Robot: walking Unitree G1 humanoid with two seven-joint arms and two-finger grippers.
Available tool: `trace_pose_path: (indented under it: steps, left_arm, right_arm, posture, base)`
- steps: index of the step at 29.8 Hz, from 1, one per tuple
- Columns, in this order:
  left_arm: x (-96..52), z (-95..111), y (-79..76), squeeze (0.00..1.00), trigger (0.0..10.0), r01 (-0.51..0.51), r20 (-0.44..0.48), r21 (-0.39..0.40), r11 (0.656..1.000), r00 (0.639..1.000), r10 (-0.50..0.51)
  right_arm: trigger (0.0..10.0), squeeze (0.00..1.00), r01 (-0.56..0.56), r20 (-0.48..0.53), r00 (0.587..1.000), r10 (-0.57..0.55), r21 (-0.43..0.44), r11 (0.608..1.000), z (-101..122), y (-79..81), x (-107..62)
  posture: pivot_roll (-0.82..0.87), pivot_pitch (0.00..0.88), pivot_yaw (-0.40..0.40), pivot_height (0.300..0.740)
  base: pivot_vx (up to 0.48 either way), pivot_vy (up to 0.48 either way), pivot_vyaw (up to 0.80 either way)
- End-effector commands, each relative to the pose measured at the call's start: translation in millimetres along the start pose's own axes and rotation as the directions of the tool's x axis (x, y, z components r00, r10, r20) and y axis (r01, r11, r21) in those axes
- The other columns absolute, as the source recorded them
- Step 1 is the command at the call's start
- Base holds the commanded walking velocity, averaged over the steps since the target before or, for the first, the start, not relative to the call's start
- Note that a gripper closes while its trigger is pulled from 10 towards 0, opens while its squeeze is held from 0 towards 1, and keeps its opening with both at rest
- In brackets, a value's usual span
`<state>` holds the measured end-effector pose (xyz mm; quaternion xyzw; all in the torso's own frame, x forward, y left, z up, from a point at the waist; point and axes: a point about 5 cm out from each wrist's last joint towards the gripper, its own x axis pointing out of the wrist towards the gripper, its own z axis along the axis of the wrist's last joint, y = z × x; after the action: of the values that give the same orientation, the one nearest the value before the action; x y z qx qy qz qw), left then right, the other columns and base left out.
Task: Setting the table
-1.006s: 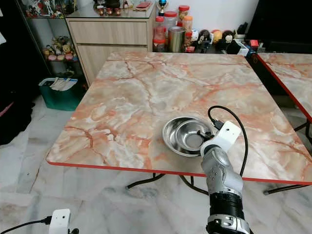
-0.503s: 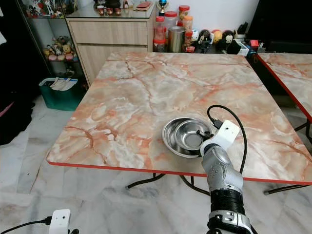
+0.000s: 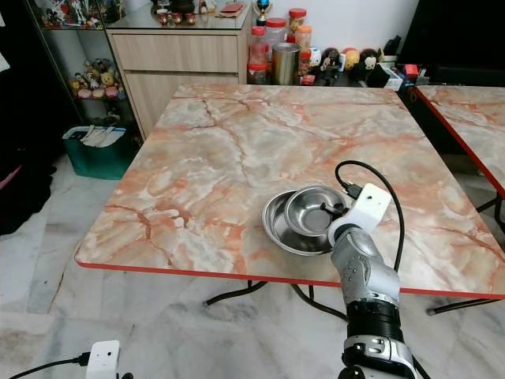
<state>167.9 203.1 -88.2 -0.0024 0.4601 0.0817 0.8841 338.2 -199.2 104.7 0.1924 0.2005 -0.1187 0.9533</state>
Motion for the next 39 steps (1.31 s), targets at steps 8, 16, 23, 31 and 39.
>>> trace_pose_path:
  steps: [8,16,23,31,39]
  left_arm:
    - [-1.6,-5.8,18.0,0.00,10.0,-0.025,-0.031,0.012,1.000,0.999,0.026]
    - [-0.2,1.9,20.4,0.00,10.0,-0.025,-0.018,0.013,1.000,1.000,0.025]
    - [0.6,4.8,19.8,0.00,10.0,-0.023,-0.018,0.013,1.000,1.000,0.023]
    - [0.7,4.3,17.5,0.00,10.0,-0.020,-0.022,0.012,1.000,1.000,0.021]
    - [0.7,2.4,11.5,0.00,10.0,-0.014,-0.022,0.004,1.000,1.000,0.014]
  right_arm:
    - [10.0,0.00,-0.046,-0.028,0.999,0.045,-0.033,0.998,-1.5,6.2,0.6]
    - [10.0,1.00,-0.049,-0.036,0.998,0.048,-0.046,0.998,-1.4,5.4,0.2]
    - [10.0,0.00,-0.040,-0.041,0.998,0.038,-0.058,0.997,-2.4,4.2,0.2]
    - [10.0,0.87,-0.059,-0.033,0.998,0.057,-0.060,0.996,0.9,6.9,-1.1]
    - [10.0,0.00,-0.054,0.008,0.998,0.055,-0.110,0.992,9.3,7.5,-3.6]
  posture:
    - [0.02,0.000,-0.009,0.740]
    - [0.02,0.000,-0.009,0.740]
    - [0.02,0.000,-0.008,0.740]
    - [0.02,0.000,-0.007,0.740]
    - [0.02,0.000,-0.009,0.740]
  base:
    - [0.000,0.000,0.00]
    - [0.000,0.000,0.00]
    - [0.000,0.000,0.00]
    - [0.000,0.000,0.00]
    - [0.000,0.000,0.00]
